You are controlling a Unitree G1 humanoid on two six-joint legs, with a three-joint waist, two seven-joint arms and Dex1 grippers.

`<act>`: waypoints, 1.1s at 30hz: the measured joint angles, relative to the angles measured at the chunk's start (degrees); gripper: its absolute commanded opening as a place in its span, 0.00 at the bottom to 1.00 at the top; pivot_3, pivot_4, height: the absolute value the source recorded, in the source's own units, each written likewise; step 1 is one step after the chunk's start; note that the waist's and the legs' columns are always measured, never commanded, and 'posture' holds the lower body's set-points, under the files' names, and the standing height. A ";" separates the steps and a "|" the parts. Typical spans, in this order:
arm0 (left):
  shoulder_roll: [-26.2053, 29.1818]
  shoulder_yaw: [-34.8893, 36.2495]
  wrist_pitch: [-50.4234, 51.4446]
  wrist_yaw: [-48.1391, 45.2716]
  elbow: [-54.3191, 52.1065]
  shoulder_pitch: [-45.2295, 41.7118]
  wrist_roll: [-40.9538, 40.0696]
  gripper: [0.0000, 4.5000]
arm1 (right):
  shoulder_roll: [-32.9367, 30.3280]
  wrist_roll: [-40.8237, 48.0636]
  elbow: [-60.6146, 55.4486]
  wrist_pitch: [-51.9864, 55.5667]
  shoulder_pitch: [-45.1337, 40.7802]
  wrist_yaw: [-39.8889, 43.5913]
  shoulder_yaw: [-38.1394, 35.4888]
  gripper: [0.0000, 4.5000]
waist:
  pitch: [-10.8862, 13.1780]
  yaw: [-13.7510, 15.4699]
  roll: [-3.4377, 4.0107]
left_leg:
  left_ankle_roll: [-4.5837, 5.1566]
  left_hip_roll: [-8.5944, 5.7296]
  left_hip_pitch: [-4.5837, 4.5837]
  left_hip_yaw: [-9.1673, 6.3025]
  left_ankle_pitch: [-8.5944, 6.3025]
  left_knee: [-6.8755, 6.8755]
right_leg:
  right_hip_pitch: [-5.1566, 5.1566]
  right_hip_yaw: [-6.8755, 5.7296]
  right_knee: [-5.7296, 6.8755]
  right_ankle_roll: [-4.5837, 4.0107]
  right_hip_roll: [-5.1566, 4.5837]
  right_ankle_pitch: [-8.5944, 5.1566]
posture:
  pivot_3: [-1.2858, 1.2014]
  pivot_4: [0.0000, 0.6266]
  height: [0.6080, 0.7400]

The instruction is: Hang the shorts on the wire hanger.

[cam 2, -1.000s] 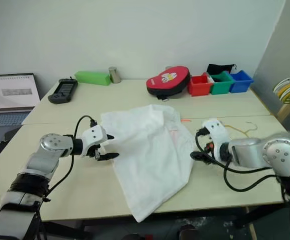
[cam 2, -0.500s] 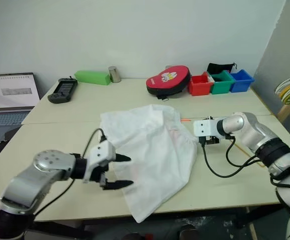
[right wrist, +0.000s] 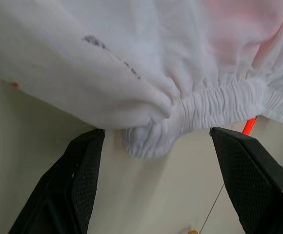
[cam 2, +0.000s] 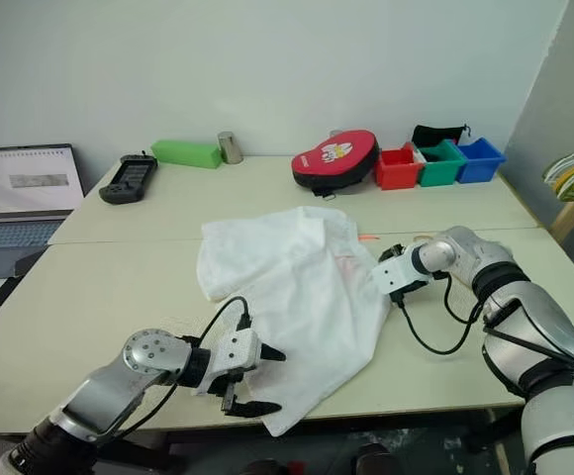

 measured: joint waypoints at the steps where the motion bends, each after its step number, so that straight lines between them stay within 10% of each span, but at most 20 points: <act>1: -0.08 0.00 -0.44 -0.06 0.29 -0.05 0.14 1.00 | 0.35 0.04 0.49 -0.19 0.00 0.49 -0.67 0.81 | -0.01 -0.01 0.00 | 0.00 0.00 0.01 -0.01 0.00 -0.02 | 0.00 0.00 0.01 0.00 0.00 0.00 | 0.52 0.12 1.00; 17: -2.25 0.83 -3.29 0.03 7.42 -3.70 0.86 0.34 | 3.90 -0.02 2.93 -0.14 1.47 3.95 -6.39 0.00 | -0.01 -0.04 0.01 | 0.00 0.01 0.35 -0.09 0.01 0.03 | -0.02 0.03 0.82 -0.34 0.34 -0.23 | 0.52 0.09 1.00; 24: -1.94 3.83 -3.25 0.48 10.19 -4.44 0.34 0.01 | 0.66 2.31 -0.37 1.37 5.68 7.01 -11.54 0.00 | -0.01 0.05 0.01 | 0.00 0.03 0.31 -0.17 0.01 0.00 | -0.02 0.01 0.81 -0.38 0.33 -0.25 | 0.51 0.09 1.00; 33: 2.13 7.62 -6.51 -0.83 19.17 -7.95 0.75 0.01 | -5.89 9.65 -30.13 17.79 20.81 17.53 -19.04 0.00 | -0.01 0.06 0.01 | 0.00 0.06 0.27 -0.24 0.01 -0.01 | -0.06 -0.03 0.83 -0.23 0.34 -0.35 | 0.51 0.09 1.00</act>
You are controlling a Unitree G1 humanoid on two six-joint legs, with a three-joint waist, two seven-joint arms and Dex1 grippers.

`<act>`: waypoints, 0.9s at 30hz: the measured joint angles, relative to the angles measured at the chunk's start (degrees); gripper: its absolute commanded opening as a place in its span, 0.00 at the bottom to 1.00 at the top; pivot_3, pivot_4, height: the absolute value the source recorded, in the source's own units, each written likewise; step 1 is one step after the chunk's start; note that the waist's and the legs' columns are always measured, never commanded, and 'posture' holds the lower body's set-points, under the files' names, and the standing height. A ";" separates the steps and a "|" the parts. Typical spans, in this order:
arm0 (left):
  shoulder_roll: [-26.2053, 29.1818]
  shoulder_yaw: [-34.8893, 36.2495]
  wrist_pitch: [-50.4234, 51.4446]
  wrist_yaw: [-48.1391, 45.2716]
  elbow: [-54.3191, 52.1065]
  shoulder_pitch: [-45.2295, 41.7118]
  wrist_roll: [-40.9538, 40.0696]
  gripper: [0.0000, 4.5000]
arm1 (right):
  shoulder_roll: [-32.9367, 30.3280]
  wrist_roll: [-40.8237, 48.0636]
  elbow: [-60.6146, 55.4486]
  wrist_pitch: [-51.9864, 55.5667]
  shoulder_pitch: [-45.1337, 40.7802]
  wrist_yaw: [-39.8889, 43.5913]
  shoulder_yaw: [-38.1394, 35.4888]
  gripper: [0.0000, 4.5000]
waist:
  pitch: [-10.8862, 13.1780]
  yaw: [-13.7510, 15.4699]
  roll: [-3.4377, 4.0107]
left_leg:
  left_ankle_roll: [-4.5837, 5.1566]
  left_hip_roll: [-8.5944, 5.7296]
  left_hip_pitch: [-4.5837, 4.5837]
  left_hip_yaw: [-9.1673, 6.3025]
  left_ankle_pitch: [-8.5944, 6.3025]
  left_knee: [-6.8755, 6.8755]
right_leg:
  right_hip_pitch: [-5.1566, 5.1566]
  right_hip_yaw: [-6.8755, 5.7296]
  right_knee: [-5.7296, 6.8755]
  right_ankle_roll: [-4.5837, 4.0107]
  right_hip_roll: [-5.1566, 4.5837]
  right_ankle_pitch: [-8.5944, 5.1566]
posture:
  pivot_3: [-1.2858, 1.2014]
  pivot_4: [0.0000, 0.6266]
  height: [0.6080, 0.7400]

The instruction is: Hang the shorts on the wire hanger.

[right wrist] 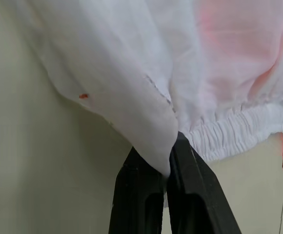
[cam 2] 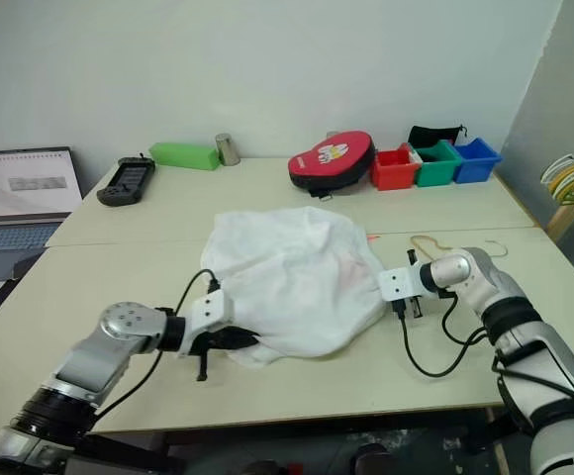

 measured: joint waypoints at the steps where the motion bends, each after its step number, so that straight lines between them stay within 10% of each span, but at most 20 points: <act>1: 0.78 0.48 -1.05 -0.24 1.37 -0.18 0.33 0.01 | -1.11 0.86 -4.74 3.11 2.22 1.58 -0.72 0.00 | 0.00 0.11 0.00 | 0.00 0.04 -0.03 -0.01 0.00 -0.01 | -0.02 -0.01 0.00 -0.01 -0.01 -0.01 | 0.51 0.09 1.00; 12: 5.74 1.55 -12.43 -7.23 11.21 -2.72 3.22 0.05 | -5.53 6.49 -50.96 40.58 19.86 11.31 -2.74 0.00 | -0.05 0.44 -0.23 | -0.01 0.05 -0.17 0.14 0.00 0.10 | -0.19 -0.09 -0.02 0.03 0.05 -0.08 | 0.51 0.09 1.00; 22: 8.73 3.28 -9.57 -14.53 9.61 -2.19 0.17 0.47 | -5.18 6.98 -51.23 42.84 18.57 11.70 -0.70 0.51 | 0.04 1.09 -0.30 | -0.02 0.14 -0.38 0.16 -0.01 0.04 | -0.28 -0.21 -0.05 -0.04 0.05 -0.21 | 0.52 0.09 1.00; 27: 19.30 9.60 -3.90 -20.46 0.56 5.12 -5.61 0.72 | -9.18 10.74 -57.74 44.45 19.43 14.36 -2.46 0.78 | 0.13 0.82 -0.38 | -0.09 0.39 -0.40 0.12 -0.08 -0.09 | -0.48 -0.19 -0.03 -0.13 0.08 -0.28 | 0.53 0.10 1.00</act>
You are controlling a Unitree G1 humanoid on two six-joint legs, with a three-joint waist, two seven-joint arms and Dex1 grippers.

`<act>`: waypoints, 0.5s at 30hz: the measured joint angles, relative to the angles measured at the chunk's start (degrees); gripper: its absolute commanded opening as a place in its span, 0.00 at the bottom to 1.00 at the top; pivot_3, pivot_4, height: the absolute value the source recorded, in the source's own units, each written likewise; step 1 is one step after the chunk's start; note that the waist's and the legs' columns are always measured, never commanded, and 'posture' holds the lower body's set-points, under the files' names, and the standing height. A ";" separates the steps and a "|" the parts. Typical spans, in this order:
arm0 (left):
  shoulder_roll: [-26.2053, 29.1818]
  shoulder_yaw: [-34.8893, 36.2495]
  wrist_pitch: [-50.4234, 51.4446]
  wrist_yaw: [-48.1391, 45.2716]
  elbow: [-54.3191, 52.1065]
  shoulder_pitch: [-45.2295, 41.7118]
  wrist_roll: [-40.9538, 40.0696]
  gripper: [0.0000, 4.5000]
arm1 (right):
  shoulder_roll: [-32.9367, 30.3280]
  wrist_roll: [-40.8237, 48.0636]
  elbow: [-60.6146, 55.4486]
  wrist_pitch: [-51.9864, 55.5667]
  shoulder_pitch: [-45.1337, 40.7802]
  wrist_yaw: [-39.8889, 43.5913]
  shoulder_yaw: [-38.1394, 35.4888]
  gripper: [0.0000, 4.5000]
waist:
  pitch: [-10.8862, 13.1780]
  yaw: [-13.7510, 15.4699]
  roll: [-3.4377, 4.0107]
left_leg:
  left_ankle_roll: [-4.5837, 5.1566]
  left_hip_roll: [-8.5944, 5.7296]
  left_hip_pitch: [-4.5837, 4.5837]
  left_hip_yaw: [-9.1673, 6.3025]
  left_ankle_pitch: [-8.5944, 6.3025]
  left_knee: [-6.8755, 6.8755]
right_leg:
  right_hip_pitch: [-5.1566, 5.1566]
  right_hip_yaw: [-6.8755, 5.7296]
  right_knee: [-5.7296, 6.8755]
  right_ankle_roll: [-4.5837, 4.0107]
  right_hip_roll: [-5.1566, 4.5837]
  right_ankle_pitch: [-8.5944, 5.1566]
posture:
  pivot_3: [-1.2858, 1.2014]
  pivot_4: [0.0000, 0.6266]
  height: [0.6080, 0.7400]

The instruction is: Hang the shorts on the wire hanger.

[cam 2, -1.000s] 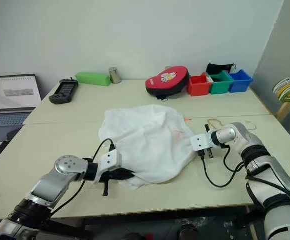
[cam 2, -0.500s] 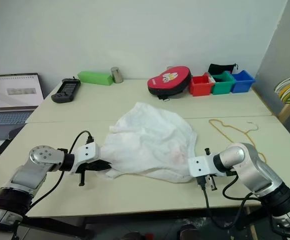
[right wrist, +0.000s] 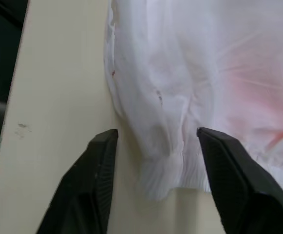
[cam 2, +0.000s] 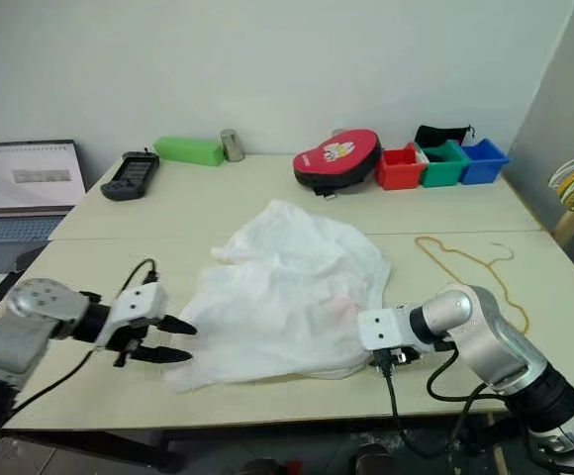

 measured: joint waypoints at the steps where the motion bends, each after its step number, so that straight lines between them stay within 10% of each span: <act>1: 2.44 2.64 0.63 -0.87 -1.50 2.65 -0.56 0.76 | -1.10 0.62 -0.99 0.45 0.36 0.13 -0.70 0.82 | 0.02 0.08 0.02 | 0.00 0.02 0.01 -0.01 -0.01 0.00 | 0.00 -0.03 0.00 -0.03 0.00 -0.02 | 0.53 0.11 1.00; 15: -10.23 4.49 0.61 19.47 -17.75 17.57 4.68 0.76 | 1.02 -2.36 0.92 2.54 2.24 -7.71 2.89 0.82 | 0.25 1.97 -0.06 | -0.02 0.04 0.24 0.21 0.00 0.12 | 0.25 0.04 -0.03 -0.38 -0.06 -0.21 | 0.52 0.10 1.00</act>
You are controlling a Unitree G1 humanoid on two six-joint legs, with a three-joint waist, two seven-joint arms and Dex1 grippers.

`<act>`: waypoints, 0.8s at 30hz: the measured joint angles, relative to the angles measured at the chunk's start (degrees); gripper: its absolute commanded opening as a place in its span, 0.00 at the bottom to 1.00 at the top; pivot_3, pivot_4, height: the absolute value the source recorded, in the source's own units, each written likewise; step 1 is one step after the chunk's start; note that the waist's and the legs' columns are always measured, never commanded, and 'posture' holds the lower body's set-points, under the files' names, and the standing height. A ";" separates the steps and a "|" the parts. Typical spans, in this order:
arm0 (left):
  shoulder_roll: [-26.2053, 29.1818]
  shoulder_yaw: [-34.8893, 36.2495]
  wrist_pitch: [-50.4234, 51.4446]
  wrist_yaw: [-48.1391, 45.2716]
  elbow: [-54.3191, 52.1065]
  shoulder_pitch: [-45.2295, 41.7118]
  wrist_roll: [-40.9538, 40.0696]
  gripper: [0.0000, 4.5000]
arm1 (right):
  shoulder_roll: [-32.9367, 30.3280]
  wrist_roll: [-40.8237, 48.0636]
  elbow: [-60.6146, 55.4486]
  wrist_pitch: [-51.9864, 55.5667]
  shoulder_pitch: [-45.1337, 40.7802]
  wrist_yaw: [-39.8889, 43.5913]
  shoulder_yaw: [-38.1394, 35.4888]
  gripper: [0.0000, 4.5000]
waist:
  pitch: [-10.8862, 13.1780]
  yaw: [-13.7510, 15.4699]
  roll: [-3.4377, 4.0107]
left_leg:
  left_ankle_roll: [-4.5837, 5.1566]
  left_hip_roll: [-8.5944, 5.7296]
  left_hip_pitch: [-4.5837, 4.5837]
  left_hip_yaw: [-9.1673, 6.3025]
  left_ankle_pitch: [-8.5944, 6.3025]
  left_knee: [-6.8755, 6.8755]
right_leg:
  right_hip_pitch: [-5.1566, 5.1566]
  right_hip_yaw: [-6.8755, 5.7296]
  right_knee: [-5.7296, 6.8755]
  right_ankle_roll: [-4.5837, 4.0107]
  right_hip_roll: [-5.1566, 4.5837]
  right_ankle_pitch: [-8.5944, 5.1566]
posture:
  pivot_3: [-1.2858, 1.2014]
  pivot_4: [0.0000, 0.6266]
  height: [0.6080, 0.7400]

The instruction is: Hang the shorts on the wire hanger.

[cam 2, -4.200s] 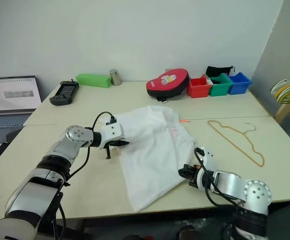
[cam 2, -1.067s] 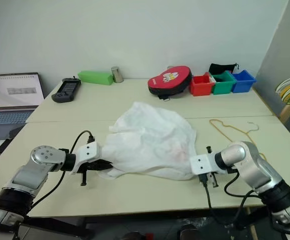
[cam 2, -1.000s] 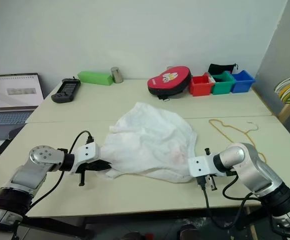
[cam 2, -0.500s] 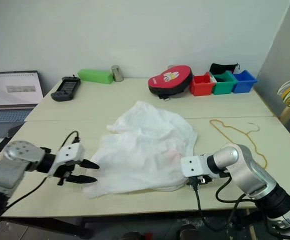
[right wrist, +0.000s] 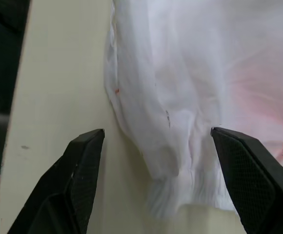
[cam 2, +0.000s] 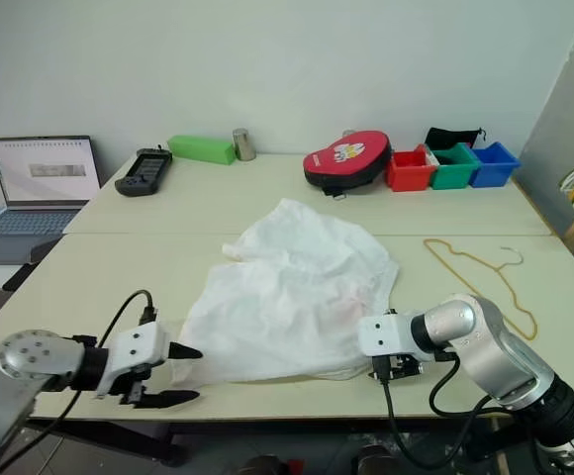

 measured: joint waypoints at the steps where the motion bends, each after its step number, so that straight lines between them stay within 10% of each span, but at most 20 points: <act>1: -0.28 -0.65 -0.92 1.02 0.65 0.06 1.18 0.76 | -0.14 -0.63 0.32 -0.73 0.04 -0.19 0.27 0.82 | 0.00 0.05 0.00 | 0.00 0.01 -0.01 0.01 0.00 -0.01 | -0.01 -0.01 0.00 0.02 0.00 0.01 | 0.52 0.10 1.00; 7: -1.06 -1.77 -2.74 2.62 2.86 -0.01 2.75 0.76 | -0.23 -2.28 2.33 -3.63 0.84 -1.11 1.19 0.82 | -0.06 0.27 0.00 | 0.00 0.07 0.23 0.08 0.00 -0.07 | 0.11 -0.03 0.01 -0.05 0.04 -0.03 | 0.52 0.09 1.00; 24: -2.28 -5.14 -8.64 3.68 13.15 -5.89 3.96 0.00 | 1.05 -1.46 3.94 -2.07 1.35 -0.56 1.33 0.00 | -0.48 0.42 0.29 | -0.02 0.57 0.85 1.12 -0.01 -0.10 | 0.14 0.02 0.06 -0.17 0.00 -0.08 | 0.52 0.05 1.00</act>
